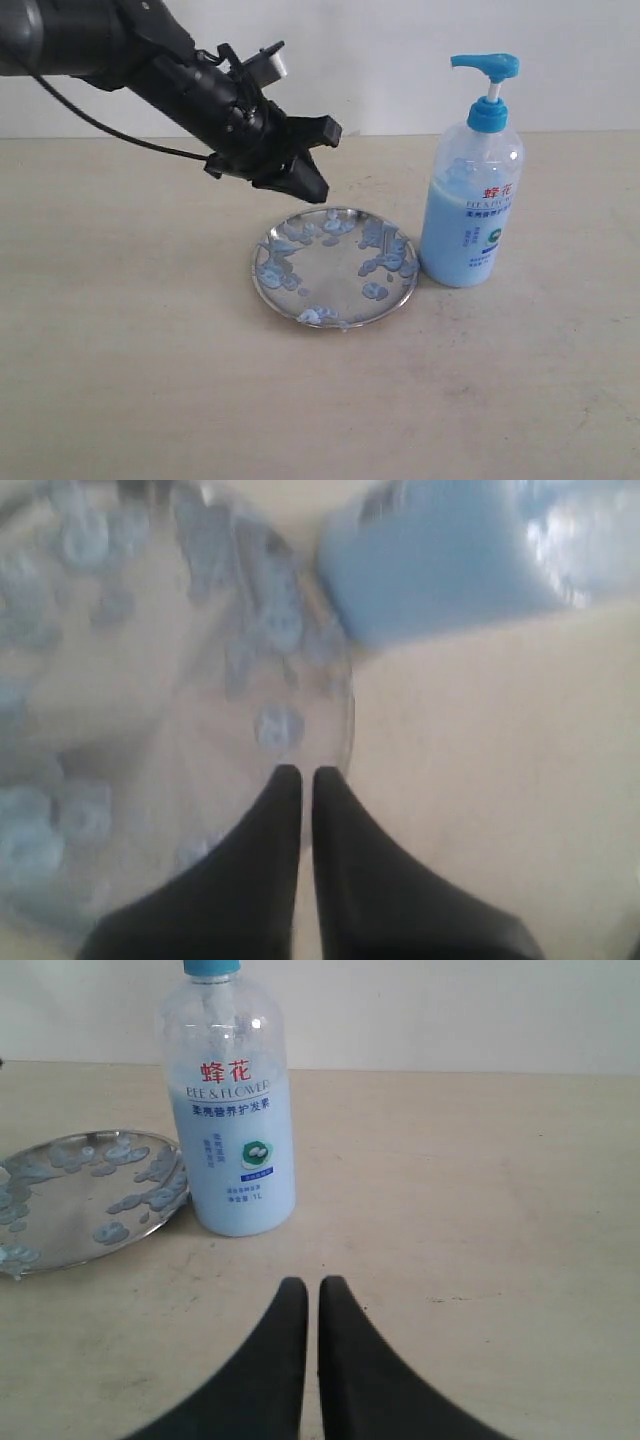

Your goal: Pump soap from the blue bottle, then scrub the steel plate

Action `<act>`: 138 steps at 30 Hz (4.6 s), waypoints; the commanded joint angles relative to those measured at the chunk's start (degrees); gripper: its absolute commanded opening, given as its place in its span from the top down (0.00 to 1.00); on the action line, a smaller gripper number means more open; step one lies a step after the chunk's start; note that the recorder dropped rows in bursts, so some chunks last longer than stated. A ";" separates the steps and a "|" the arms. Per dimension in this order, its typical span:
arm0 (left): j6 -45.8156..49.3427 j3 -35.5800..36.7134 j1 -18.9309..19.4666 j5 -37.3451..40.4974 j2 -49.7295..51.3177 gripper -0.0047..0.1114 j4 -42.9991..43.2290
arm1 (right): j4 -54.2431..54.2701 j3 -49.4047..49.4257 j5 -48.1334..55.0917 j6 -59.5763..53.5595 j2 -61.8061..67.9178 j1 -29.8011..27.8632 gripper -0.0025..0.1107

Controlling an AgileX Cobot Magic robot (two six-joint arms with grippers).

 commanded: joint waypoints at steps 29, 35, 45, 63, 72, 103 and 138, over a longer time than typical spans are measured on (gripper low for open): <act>16.52 -9.54 -1.93 -7.28 10.44 0.92 -2.59 | -0.07 -0.01 -0.22 -0.24 -0.27 -0.05 0.97; 26.43 -9.54 -1.88 8.89 9.75 0.92 9.10 | -0.07 -0.01 -0.22 -0.24 -0.27 -0.05 0.97; 27.80 -9.63 -1.50 18.23 14.15 0.92 17.32 | -0.07 -0.01 -0.22 -0.24 -0.27 -0.05 0.97; 26.21 -5.68 2.04 21.37 12.25 0.92 -10.10 | -0.07 -0.01 -0.22 -0.24 -0.27 -0.05 0.97; 32.51 15.09 2.96 -5.37 -9.90 0.92 -12.03 | -0.07 -0.01 -0.22 -0.24 -0.27 -0.05 0.97; 32.83 49.03 4.19 -28.79 -87.75 0.92 28.36 | -0.07 -0.01 -0.22 -0.24 -0.27 -0.05 0.97; -31.66 91.14 31.53 -24.61 -117.72 0.92 39.09 | -0.07 -0.01 -0.36 -0.23 -0.27 -0.05 0.97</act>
